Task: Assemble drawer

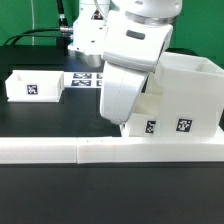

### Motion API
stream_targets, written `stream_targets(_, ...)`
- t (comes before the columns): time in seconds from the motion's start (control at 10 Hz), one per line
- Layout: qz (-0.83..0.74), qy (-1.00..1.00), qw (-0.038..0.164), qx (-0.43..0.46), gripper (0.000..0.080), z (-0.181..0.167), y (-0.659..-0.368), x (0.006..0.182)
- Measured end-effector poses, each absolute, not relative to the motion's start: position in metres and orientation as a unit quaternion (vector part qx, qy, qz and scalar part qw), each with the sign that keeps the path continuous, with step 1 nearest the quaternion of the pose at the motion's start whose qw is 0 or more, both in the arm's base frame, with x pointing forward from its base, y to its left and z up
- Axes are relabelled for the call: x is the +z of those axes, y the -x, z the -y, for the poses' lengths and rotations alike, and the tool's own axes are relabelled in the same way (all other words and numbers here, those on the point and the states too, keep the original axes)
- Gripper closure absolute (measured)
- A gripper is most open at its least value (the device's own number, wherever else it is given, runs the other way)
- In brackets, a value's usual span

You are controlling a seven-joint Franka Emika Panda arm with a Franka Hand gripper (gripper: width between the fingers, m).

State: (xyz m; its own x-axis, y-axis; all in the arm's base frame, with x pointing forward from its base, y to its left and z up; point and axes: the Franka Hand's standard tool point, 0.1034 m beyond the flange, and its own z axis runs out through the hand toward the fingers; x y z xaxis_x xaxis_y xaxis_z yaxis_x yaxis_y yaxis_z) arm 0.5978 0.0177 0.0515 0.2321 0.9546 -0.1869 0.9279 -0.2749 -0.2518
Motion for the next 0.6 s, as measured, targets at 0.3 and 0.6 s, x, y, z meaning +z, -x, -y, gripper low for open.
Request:
stream_targets(0.3,0.600,0.784,0.044,0.153,0.0151,-0.017,-0.597,0.050)
stream_targets(0.6,0.632,0.761,0.049,0.139,0.0151,0.005,-0.582,0.042)
